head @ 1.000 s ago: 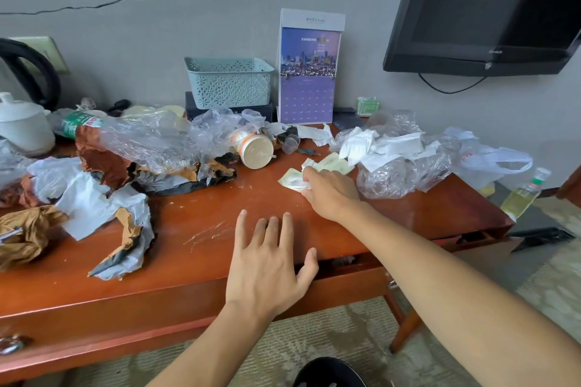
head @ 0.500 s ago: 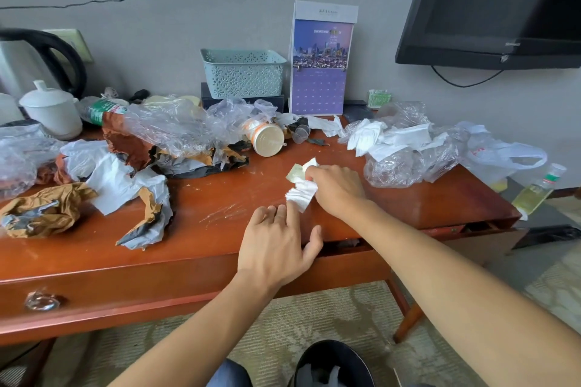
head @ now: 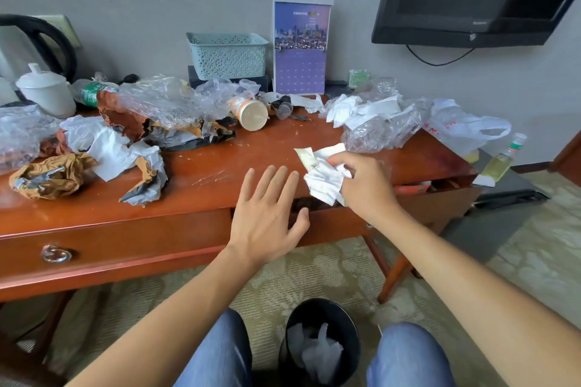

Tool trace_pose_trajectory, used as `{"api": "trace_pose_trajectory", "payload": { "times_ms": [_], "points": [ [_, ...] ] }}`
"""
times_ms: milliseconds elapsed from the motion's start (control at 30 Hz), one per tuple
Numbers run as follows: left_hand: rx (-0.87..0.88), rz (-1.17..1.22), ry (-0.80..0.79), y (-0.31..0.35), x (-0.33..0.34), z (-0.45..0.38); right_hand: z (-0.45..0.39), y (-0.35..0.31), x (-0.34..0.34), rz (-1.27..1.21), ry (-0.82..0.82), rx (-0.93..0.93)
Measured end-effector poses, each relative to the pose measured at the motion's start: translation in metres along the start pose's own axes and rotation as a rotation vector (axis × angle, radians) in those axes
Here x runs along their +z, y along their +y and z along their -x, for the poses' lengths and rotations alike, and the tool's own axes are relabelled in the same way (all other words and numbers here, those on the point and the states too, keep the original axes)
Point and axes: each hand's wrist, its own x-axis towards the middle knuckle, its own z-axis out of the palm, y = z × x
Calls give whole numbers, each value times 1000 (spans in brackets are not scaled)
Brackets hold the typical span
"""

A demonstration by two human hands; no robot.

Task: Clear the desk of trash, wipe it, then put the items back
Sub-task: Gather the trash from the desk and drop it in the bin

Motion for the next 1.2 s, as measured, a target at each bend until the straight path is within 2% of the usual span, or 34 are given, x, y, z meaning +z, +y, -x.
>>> {"api": "trace_pose_trajectory", "payload": {
  "times_ms": [100,233,367,500,633,700,833,900,1033,1133,1200],
  "points": [
    [97,137,14,25,3,27,45,9,-15,-192,-50,88],
    [159,278,-25,60,26,64,109,52,-6,-218,-97,228],
    [99,374,-288,75,76,99,174,101,25,-211,-209,444],
    [85,351,-612,77,134,130,213,154,75,-131,-309,644],
    [16,304,-799,67,180,150,222,195,124,168,-371,762],
    [13,265,-839,64,195,151,220,210,142,277,-476,779],
    [4,262,-789,57,209,146,219,232,167,160,-739,763],
    [-24,272,-770,51,209,142,214,237,172,154,-775,758],
    [-36,251,-705,45,192,132,192,216,167,184,-663,684],
    [-22,229,-593,40,160,124,176,180,146,268,-529,514],
    [7,236,-469,35,135,119,163,149,125,296,-384,361]
  ]
}}
